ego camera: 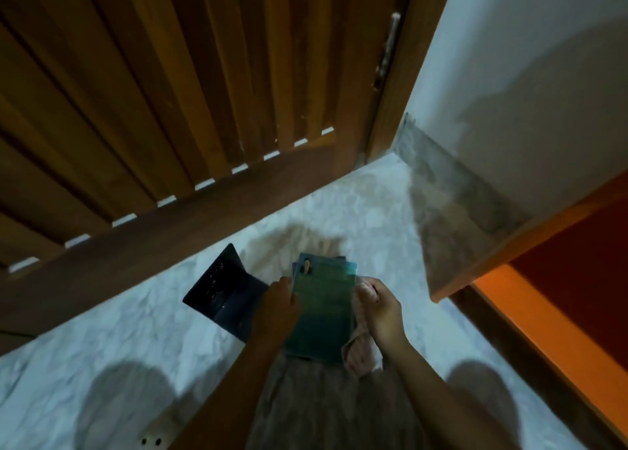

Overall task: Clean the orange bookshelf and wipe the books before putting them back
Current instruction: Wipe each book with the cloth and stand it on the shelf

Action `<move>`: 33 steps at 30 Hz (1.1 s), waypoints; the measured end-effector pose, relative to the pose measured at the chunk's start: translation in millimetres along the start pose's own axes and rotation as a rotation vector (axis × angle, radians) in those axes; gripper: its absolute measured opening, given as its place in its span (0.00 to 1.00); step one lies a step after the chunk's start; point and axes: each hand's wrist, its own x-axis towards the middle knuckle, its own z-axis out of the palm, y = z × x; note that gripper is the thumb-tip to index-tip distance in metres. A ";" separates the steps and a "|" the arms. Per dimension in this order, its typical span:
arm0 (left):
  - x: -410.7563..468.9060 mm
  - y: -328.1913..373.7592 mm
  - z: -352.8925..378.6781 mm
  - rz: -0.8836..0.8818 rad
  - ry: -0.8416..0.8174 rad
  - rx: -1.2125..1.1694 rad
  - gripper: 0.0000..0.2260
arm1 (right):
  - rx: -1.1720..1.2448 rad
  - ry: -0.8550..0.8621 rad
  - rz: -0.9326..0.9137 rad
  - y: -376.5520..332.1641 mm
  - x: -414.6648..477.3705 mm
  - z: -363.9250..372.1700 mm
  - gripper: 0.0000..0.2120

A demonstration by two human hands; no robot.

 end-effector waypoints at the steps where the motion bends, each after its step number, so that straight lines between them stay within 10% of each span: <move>1: 4.1 -5.4 5.5 -0.018 -0.019 -0.001 0.15 | -0.015 -0.015 0.038 7.4 2.5 3.3 0.07; 10: 27.7 -28.7 35.7 -0.041 -0.074 0.011 0.05 | -0.022 -0.028 0.138 38.4 19.3 20.6 0.14; 20: 39.0 -34.8 51.9 -0.094 -0.091 -0.174 0.15 | 0.047 -0.071 0.276 52.7 34.6 26.9 0.13; 33: -5.7 14.9 -14.1 0.023 0.022 -0.758 0.17 | 0.265 0.005 0.202 -28.5 17.3 -0.4 0.07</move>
